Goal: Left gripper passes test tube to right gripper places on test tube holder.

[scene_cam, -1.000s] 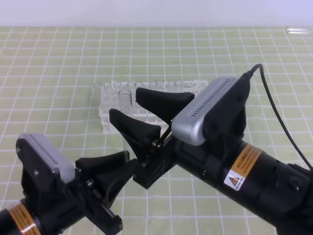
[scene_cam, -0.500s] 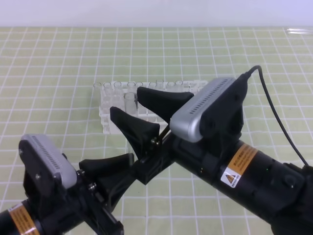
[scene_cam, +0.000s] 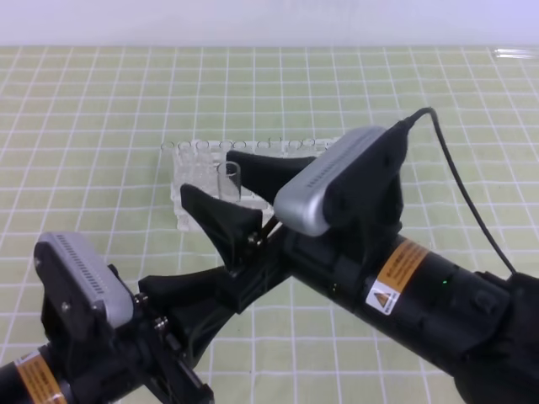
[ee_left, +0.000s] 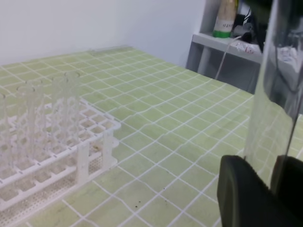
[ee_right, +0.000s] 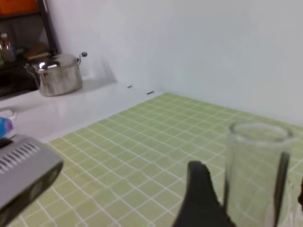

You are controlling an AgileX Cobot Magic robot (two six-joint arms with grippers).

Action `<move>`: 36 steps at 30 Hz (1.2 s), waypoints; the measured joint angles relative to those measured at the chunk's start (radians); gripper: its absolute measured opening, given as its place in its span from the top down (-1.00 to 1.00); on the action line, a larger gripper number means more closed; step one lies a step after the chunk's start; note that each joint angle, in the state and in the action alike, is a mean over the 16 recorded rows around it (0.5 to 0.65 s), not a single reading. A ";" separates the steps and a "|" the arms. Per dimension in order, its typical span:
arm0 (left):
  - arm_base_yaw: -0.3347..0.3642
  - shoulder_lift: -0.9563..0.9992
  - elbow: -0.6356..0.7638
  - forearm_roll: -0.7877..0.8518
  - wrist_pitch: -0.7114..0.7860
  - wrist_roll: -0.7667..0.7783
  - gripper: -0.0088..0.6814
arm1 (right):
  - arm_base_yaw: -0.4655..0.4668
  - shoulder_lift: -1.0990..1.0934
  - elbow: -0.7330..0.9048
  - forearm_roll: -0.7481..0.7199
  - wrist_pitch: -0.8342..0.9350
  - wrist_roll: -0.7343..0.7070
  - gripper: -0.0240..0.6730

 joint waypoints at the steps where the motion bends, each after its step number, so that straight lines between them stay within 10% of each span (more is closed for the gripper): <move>1: 0.000 0.000 0.000 0.000 -0.001 0.000 0.91 | 0.000 0.002 0.000 0.000 0.000 0.000 -0.21; 16: 0.000 0.000 0.000 0.000 -0.004 -0.002 0.84 | 0.000 0.015 0.000 0.000 -0.018 0.006 -0.15; 36: 0.000 0.000 0.000 -0.001 -0.003 -0.004 0.88 | 0.001 0.015 0.000 -0.017 -0.033 0.015 0.54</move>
